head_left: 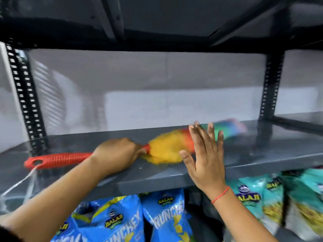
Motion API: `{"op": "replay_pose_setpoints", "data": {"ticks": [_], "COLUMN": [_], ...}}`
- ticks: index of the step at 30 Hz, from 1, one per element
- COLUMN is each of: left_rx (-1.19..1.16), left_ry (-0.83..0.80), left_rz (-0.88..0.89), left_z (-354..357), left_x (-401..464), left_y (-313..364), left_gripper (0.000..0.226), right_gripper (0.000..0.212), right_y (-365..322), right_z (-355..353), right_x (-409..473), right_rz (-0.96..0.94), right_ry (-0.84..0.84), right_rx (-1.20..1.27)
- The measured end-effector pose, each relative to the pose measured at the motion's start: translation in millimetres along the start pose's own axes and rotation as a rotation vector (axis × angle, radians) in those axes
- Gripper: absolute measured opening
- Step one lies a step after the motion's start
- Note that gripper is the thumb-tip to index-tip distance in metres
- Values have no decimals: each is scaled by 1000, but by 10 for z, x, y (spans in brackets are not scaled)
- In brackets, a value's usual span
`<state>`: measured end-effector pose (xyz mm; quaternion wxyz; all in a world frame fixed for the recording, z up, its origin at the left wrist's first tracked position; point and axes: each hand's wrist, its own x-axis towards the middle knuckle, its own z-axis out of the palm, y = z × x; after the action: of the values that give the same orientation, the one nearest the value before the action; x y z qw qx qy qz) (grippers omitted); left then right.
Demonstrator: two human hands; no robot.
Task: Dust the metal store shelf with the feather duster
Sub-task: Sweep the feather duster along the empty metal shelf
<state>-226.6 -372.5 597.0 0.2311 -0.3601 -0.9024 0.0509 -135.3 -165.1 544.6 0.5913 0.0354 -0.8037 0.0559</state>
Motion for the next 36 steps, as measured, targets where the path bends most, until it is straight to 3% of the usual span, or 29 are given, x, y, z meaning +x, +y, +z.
{"op": "replay_pose_setpoints", "data": {"ticks": [5,9,13,21,24,32,36], "left_rx": [-61,-191,-209,-268,-237,-184,-222], "left_ry": [24,90,23,-25,28,15,-59], "left_rz": [-17,161,39,89,117,0,59], "left_z": [0,142,156,123,91,127,198], "left_x": [544,681,920,1280,1445,2078,2225], "left_y": [235,488,580,1002,1260,1940,2304], "left_gripper": [40,38,38,37,37,41,24], "right_gripper": [61,64,67,67,68,64,59], "right_y": [349,536,758,1271,1480,1758,1805], "right_z": [-134,-181,-261,-427,-477,-586,-584], "right_x": [51,-12,-70,-187,-222,-261,-289], "right_rz": [98,121,129,167,174,66,-1], "right_ry": [41,64,50,32,31,-48,-67], "right_rx": [-60,-111,-152,-168,-161,-175,-164]}}
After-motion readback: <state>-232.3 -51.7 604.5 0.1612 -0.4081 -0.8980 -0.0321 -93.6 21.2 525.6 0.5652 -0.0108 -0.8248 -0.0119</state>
